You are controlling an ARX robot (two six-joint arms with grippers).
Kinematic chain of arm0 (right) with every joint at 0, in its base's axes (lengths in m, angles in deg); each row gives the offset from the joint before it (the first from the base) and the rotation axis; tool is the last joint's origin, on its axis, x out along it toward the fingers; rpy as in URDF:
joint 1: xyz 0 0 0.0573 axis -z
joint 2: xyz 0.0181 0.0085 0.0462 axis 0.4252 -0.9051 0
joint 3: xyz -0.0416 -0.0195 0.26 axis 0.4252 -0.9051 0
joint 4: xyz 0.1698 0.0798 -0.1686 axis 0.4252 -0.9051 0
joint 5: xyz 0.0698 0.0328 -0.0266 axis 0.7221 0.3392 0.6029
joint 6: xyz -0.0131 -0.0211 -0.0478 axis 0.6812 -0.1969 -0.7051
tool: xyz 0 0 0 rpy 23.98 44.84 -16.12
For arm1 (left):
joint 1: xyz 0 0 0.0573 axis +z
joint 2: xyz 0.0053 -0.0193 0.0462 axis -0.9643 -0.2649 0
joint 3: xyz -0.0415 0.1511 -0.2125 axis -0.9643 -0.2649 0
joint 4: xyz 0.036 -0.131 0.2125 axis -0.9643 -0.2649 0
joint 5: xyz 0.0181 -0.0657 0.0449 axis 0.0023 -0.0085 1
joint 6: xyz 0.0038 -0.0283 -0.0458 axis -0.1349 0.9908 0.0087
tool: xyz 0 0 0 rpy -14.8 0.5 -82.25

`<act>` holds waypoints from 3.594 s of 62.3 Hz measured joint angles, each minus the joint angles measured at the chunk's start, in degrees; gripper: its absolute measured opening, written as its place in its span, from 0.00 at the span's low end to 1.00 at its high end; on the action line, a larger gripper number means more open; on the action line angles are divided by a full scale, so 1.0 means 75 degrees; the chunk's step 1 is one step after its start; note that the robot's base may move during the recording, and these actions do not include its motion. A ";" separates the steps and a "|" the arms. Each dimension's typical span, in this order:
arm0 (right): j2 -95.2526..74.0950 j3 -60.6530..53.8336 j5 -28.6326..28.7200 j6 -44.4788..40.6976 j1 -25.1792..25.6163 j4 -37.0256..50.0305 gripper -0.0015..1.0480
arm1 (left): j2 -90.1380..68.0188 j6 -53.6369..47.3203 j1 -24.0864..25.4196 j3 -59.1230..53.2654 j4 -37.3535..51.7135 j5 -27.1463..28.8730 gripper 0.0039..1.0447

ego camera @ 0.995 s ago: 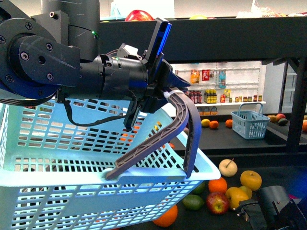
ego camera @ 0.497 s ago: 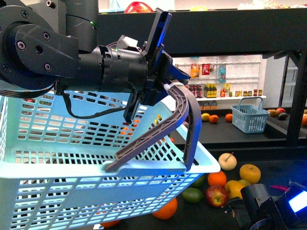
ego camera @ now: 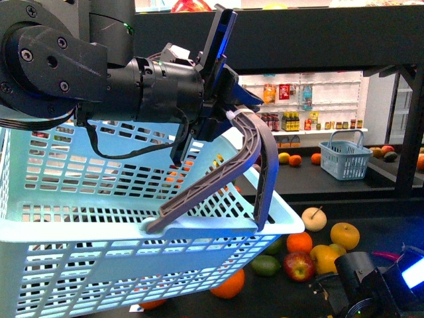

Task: Pick lemon from shelf

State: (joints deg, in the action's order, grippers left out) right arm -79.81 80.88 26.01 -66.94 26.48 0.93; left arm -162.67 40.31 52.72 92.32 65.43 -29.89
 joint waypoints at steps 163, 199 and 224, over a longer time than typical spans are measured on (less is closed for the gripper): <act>0.2809 -0.4246 0.1950 0.2232 -0.0251 0.2311 0.93 | -0.0003 0.0012 0.0000 0.0000 -0.0012 0.0003 0.06; 0.0117 -0.1125 0.0583 0.0050 -0.1230 0.1731 0.93 | -0.0003 0.0012 0.0000 0.0000 -0.0012 0.0003 0.06; -0.1075 0.1026 0.0280 0.0076 -0.1311 0.0490 0.93 | -0.0003 0.0012 0.0000 0.0000 -0.0012 0.0003 0.06</act>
State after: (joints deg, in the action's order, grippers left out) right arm -87.87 88.58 28.10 -66.38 16.65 4.60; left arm -162.69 40.40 52.72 92.32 65.34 -29.86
